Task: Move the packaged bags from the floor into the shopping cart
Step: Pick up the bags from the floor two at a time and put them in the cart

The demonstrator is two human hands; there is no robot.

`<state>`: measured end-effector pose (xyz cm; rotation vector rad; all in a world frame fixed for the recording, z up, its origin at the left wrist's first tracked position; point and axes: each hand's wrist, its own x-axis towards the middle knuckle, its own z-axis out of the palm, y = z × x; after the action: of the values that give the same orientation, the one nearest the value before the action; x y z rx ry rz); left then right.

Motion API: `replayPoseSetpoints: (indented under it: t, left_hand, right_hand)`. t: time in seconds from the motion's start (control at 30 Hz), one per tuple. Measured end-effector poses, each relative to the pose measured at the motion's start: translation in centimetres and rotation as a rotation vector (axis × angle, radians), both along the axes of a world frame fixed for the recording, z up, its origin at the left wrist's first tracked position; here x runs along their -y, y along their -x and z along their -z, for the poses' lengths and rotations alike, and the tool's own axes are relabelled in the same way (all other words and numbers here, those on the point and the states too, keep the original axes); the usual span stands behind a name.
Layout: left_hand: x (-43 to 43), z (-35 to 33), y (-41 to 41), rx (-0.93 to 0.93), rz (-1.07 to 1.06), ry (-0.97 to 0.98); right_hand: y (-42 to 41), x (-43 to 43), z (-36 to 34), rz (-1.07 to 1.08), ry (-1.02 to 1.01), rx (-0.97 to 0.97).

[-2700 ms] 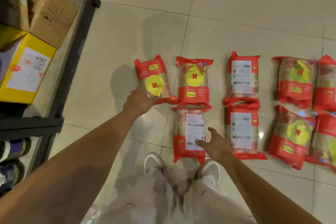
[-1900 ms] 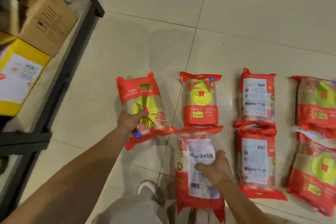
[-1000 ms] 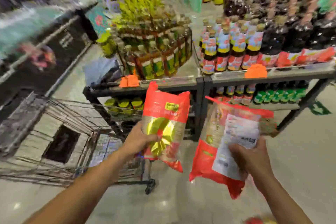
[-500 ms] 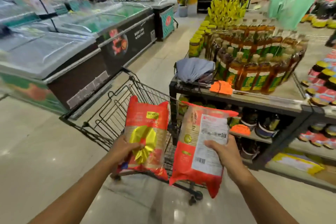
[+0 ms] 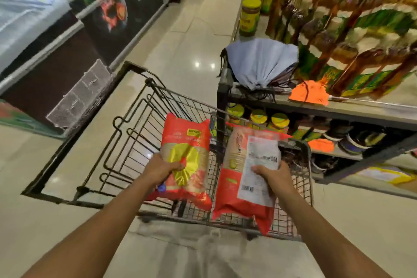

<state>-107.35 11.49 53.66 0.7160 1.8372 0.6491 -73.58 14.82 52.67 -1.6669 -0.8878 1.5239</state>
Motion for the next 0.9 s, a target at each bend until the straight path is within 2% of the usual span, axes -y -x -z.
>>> replayPoseSetpoints:
  t: [0.1,0.23,0.4,0.47,0.57,0.67,0.73,0.83,0.9]
  left_hand:
    - [-4.4,6.2,0.1,-0.147,0.017,0.072]
    - [-8.6,13.8,-1.4,-0.211,0.05,0.182]
    - [-12.6,22.7,-2.2,-0.177,0.081,0.255]
    - [-14.1,25.6,-2.0,-0.225,0.135,0.297]
    - [-15.0,29.6,-1.6,-0.202,0.127,0.289]
    - [-14.4,34.5,-1.1,-0.105,0.171,0.259]
    - [-14.0,36.6,-0.7,-0.06,0.222,0.25]
    - [-14.5,35.1,-0.6,-0.249,0.293,0.322]
    - [-15.0,32.9,-0.6,-0.329,0.373,0.326]
  right_hand:
    - [1.3,-3.1,6.1,0.031,0.088,0.04]
    - [1.9,-5.9,15.4,-0.025,0.247,0.143]
    - [2.9,-9.3,21.6,0.003,0.332,0.23]
    - [3.2,-10.7,24.2,0.014,0.356,0.229]
    - [4.0,-12.1,27.9,0.013,0.391,0.188]
    - [4.2,-12.8,30.3,-0.083,0.455,0.361]
    - [4.1,-13.2,31.1,-0.101,0.463,0.378]
    - [4.0,-13.6,31.6,-0.151,0.508,0.395]
    - [4.3,-13.6,30.8,-0.238,0.507,0.502]
